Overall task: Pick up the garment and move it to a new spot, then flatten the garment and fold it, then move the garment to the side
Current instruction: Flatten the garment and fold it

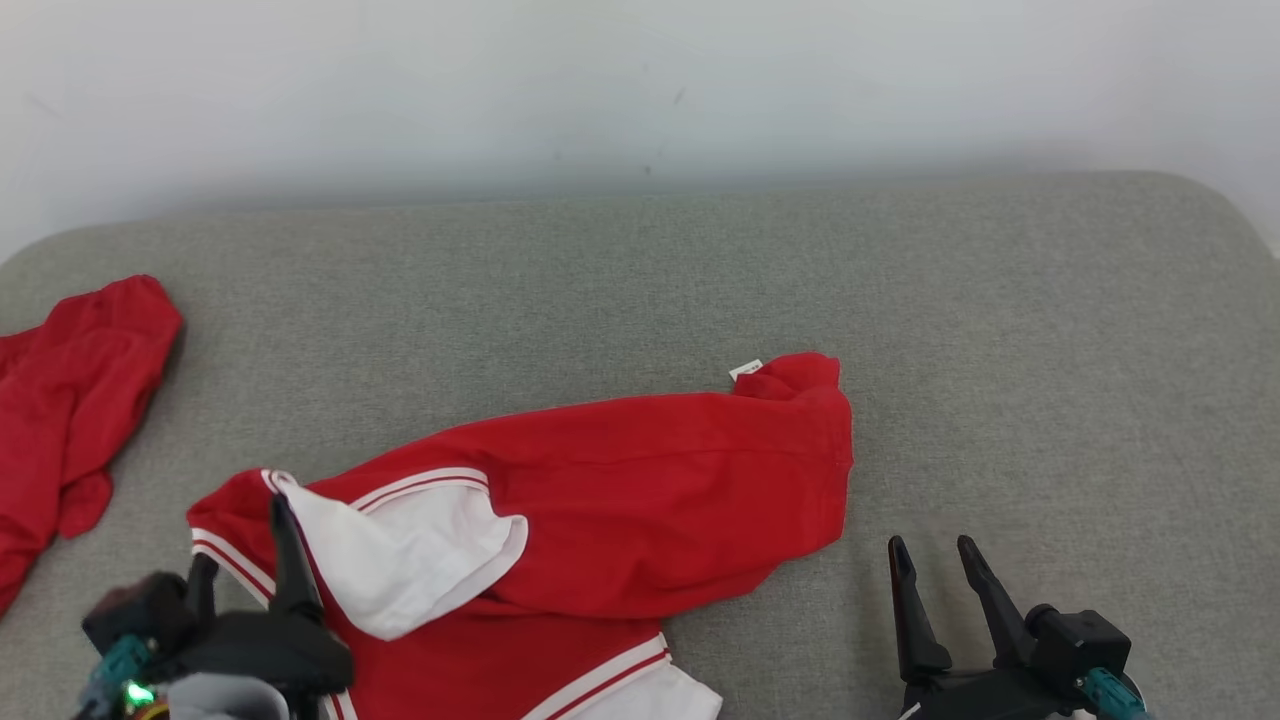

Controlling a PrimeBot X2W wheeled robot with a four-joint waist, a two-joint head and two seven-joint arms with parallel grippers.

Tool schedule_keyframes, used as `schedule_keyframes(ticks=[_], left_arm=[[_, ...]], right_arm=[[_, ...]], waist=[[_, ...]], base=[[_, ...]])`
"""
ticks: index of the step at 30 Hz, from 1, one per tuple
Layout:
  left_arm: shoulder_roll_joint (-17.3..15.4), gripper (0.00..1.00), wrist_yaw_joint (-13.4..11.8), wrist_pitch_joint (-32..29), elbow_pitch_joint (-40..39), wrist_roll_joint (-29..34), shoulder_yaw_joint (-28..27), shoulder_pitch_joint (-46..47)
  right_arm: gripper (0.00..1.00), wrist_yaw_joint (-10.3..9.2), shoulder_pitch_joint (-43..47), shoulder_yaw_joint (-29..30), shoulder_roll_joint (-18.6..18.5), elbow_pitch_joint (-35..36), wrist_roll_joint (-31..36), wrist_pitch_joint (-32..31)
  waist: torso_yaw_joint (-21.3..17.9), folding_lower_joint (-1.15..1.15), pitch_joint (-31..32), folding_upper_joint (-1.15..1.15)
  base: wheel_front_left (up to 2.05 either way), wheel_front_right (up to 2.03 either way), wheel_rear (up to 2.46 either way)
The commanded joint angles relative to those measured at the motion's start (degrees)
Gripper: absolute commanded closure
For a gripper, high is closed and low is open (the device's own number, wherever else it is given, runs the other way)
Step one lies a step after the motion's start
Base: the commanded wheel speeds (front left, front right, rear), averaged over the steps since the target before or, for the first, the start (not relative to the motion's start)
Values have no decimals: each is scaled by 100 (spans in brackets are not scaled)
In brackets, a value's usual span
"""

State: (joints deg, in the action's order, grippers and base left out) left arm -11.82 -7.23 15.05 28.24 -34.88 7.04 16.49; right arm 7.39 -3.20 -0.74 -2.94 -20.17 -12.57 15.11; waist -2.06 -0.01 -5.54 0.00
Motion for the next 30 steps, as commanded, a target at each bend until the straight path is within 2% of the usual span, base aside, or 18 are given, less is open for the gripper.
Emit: schedule_keyframes(ticks=[1,10,16,20,23,28,30], left_arm=[[51,0,60,19,-44,-37,-48,-181],[230,0,288,-224,155,-543,-212,-697],[175,0,261,-281,31,-617,-264,-927],[290,0,527,-376,-315,-775,-160,-970],[371,0,616,-542,-436,-854,-56,-795],[398,0,553,-924,-318,-933,68,-572],[368,0,407,-1010,-248,-882,65,-508]], right_arm=[[0,20,39,-6,10,22,56,7],[0,20,69,-115,9,-9,9,-3],[0,20,100,-101,9,-18,1,-3],[0,20,88,-45,10,10,12,-2],[0,20,62,-42,9,19,3,-2],[0,20,1,-122,9,-10,-60,-2],[0,20,0,-123,9,-24,-84,0]], waist=[[57,1,35,0],[159,1,148,0],[151,1,180,0],[174,1,158,0],[179,1,137,0],[70,1,116,0],[6,1,112,0]], base=[[0,0,0],[0,0,0],[0,0,0],[0,0,0],[0,0,0],[0,0,0],[0,0,0]])
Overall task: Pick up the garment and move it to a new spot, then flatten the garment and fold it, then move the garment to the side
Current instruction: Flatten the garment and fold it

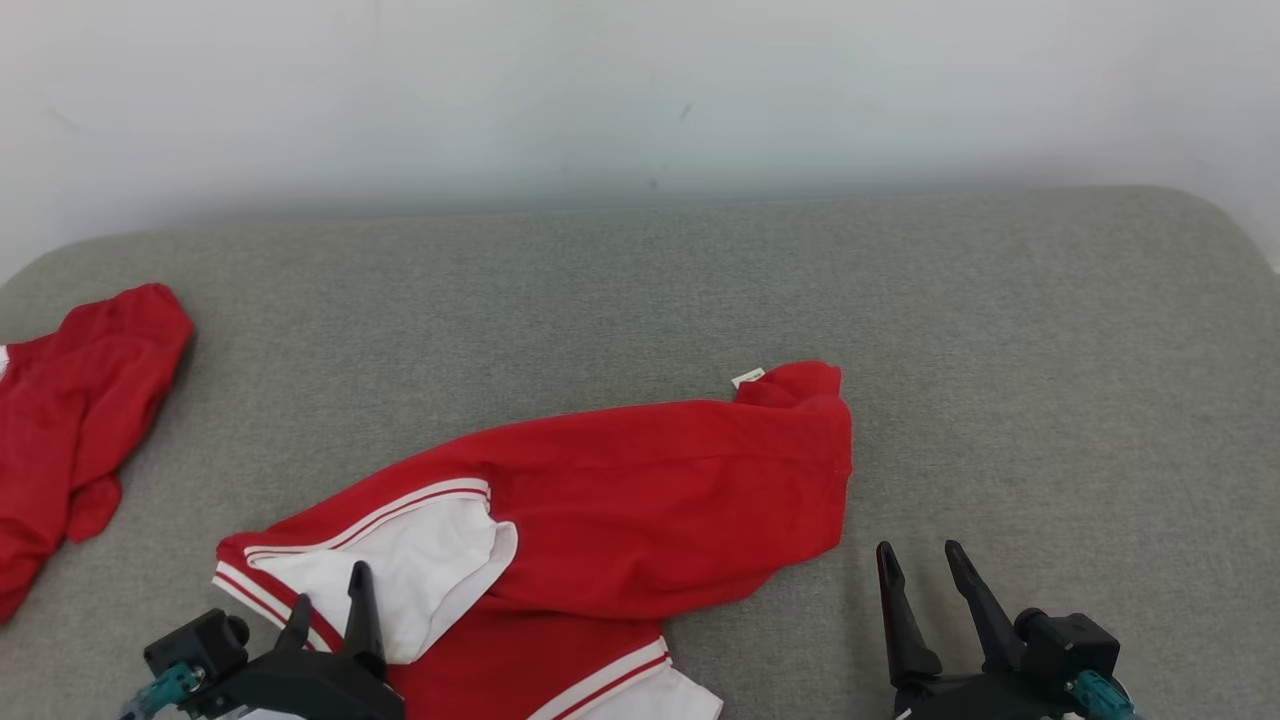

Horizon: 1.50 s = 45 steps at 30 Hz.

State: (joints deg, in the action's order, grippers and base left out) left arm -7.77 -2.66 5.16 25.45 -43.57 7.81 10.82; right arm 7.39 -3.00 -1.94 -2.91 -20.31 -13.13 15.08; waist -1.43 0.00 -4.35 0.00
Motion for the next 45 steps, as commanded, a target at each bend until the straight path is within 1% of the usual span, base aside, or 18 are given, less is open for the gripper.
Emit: schedule_keyframes(ticks=[1,4,7,13,18,23,26,32,35,41,45], left_arm=[[-63,0,-133,-61,75,41,-4,77],[-85,0,-302,-112,132,75,-18,120],[-116,0,-380,-90,122,110,-27,88],[-114,0,-320,111,-115,285,119,-76],[-107,0,-329,268,-229,422,240,-140],[-39,0,-269,708,-483,575,282,-176],[-34,0,-231,842,-643,723,317,-209],[-75,0,-31,1002,-1208,1267,385,-412],[-97,0,88,1001,-1609,1711,367,-577],[46,0,422,1005,-2080,2375,322,-977],[148,0,570,1006,-2125,2643,318,-1174]], right_arm=[[0,20,-23,-3,6,-10,-29,4],[0,20,-22,28,6,-6,-32,6],[0,20,-35,51,7,-11,-32,7],[0,20,-78,105,6,-5,11,9],[0,20,-214,60,7,-36,141,-48],[0,20,-568,-78,6,-186,369,-394],[0,20,-724,-70,4,-292,504,-569],[0,20,-1098,-23,3,-631,687,-940],[0,20,-1237,-22,-80,-818,655,-1005],[0,20,-1447,11,-171,-1207,611,-1110],[0,20,-1566,-26,-207,-1448,481,-1083]], waist=[[-95,0,-11,0],[-168,0,-24,0],[-218,0,-40,0],[-219,0,-60,0],[-148,0,-69,0],[-74,0,-67,0],[-18,0,-65,0],[174,0,-62,0],[267,0,-84,0],[425,0,-142,0],[487,0,-196,0]], base=[[0,0,0],[0,0,0],[0,0,0],[0,0,0],[0,0,0],[0,0,0],[0,0,0],[0,0,0],[0,0,0],[0,0,0],[0,0,0]])
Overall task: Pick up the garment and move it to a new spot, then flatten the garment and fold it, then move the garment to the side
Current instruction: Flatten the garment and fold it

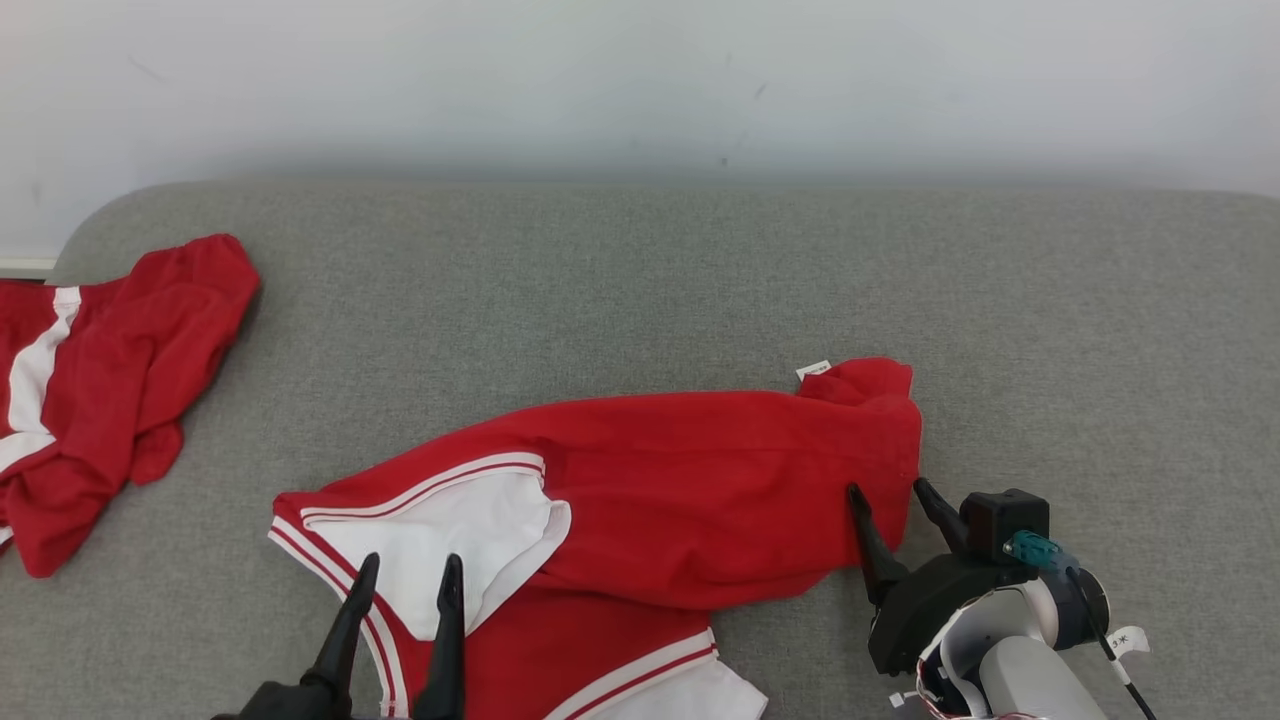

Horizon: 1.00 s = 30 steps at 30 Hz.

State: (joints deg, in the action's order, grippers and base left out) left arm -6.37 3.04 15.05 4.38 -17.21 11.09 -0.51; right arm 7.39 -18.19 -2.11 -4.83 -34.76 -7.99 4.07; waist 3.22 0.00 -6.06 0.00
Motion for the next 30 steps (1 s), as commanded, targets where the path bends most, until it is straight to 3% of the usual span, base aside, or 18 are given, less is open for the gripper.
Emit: schedule_keyframes(ticks=[1,3,4,5,6,10,14,19,30], left_arm=[[31,0,27,18,-12,72,-24,-67],[67,0,63,18,4,164,-66,-113],[85,0,92,18,12,201,-91,-125],[103,0,99,18,9,238,-114,-131],[118,0,116,18,8,269,-138,-141],[166,0,178,18,34,326,-219,-159],[214,0,196,18,25,370,-346,-217],[257,0,234,19,6,402,-496,-316],[316,0,287,19,37,436,-553,-203]], right_arm=[[0,20,-84,-36,-23,-52,-78,40],[0,20,-138,-99,-48,-148,-130,66],[25,20,-161,-128,-53,-194,-152,75],[68,20,-181,-154,-65,-228,-173,97],[100,20,-198,-198,-77,-252,-207,125],[100,20,-113,-257,-141,-87,-451,491],[100,19,201,70,-157,455,-614,763],[100,19,671,608,-77,1766,-612,767],[100,20,1370,1339,165,4753,-355,66]], waist=[[31,0,-42,0],[42,0,-60,0],[45,0,-69,0],[47,0,-77,0],[49,0,-83,0],[77,0,-59,0],[55,0,-2,0],[-98,0,43,0],[-272,0,33,0]], base=[[0,0,0],[0,0,0],[0,0,0],[0,0,0],[0,0,0],[0,0,0],[0,0,0],[0,0,0],[0,0,0]])
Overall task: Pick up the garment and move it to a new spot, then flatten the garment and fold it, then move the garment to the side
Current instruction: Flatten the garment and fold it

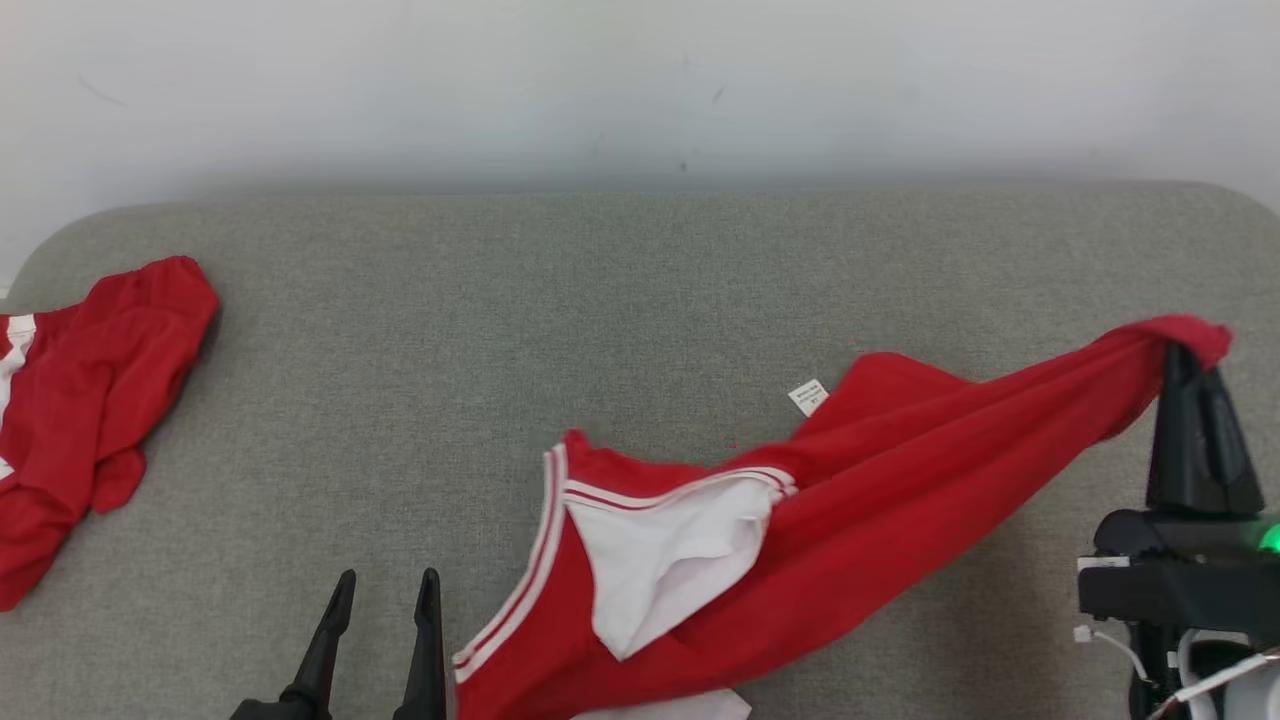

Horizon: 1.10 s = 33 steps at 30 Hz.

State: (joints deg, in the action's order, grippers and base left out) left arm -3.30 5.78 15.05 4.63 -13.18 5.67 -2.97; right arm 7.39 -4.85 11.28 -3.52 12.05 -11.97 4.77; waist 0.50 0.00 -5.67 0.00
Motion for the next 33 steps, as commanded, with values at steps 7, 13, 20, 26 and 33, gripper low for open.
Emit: schedule_keyframes(ticks=[7,13,20,26,33], left_arm=[[36,0,50,19,78,-29,19,133],[42,0,52,19,85,-109,62,209],[43,0,13,19,98,-250,210,406],[44,0,-43,19,92,-294,308,500],[45,0,-101,19,98,-335,352,426]], right_arm=[[100,20,-320,-196,38,1341,329,-562],[100,20,-1123,-240,-296,741,267,-896],[100,20,-2462,-135,-774,-1675,141,-809],[100,20,-3501,-114,-1037,-3295,314,-201],[0,20,-3915,-431,-1167,-4381,193,77]], waist=[[157,0,-51,0],[413,0,-144,0],[829,0,-435,0],[1222,0,-654,0],[1365,0,-638,0]], base=[[0,0,0],[0,0,0],[0,0,0],[0,0,0],[0,0,0]])
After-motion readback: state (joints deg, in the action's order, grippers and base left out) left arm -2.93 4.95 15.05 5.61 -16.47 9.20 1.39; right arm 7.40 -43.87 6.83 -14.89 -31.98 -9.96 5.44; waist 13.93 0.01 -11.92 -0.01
